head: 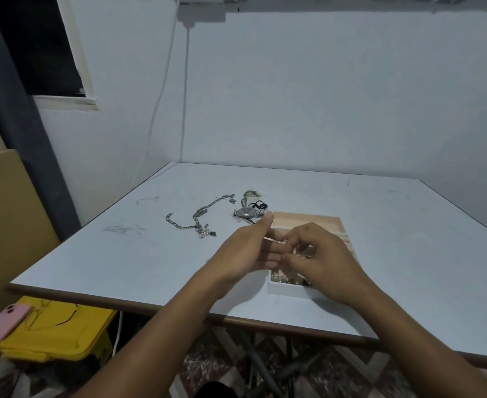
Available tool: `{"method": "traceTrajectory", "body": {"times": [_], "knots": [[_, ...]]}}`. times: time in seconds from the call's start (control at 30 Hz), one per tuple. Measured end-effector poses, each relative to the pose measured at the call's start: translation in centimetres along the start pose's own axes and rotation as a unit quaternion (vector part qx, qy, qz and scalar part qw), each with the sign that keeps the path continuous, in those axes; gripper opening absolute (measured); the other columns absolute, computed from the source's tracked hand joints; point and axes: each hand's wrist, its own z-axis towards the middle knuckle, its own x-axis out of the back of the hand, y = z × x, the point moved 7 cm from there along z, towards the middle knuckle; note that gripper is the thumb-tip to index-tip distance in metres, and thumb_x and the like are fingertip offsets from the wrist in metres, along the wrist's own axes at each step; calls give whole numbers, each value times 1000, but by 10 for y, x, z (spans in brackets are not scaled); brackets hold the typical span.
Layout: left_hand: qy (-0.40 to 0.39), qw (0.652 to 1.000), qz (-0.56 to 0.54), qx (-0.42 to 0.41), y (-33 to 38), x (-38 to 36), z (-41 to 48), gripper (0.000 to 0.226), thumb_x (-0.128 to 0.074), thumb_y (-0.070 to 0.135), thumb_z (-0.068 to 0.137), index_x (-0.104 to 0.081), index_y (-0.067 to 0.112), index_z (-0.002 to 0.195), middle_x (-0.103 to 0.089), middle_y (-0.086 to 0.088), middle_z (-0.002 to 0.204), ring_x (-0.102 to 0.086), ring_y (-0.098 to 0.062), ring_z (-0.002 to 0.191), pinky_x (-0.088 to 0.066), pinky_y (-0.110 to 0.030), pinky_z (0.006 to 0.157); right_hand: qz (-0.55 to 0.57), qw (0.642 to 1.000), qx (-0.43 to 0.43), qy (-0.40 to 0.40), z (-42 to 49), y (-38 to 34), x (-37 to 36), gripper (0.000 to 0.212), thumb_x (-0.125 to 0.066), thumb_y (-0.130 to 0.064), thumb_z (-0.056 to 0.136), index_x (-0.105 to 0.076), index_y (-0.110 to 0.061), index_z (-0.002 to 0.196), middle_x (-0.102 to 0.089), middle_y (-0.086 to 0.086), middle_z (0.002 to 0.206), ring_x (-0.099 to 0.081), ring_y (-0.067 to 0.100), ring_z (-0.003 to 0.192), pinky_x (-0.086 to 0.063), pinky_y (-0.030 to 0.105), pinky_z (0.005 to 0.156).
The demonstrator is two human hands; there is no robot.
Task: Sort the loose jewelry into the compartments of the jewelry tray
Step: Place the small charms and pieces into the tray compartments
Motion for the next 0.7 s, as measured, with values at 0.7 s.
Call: {"method": "traceTrajectory", "body": {"times": [0.7], "knots": [[268,869,413,-59,-15,132,-21,20,-53,26,88,-69,25,100,-65,10,98,-56,-10,93,-42,-25,78,-169,965,52,-194,104,-29,-88,26,-63,-22,88,-65,-18,114,-64,-4,113,-56,11,92,-45,26,82]]}}
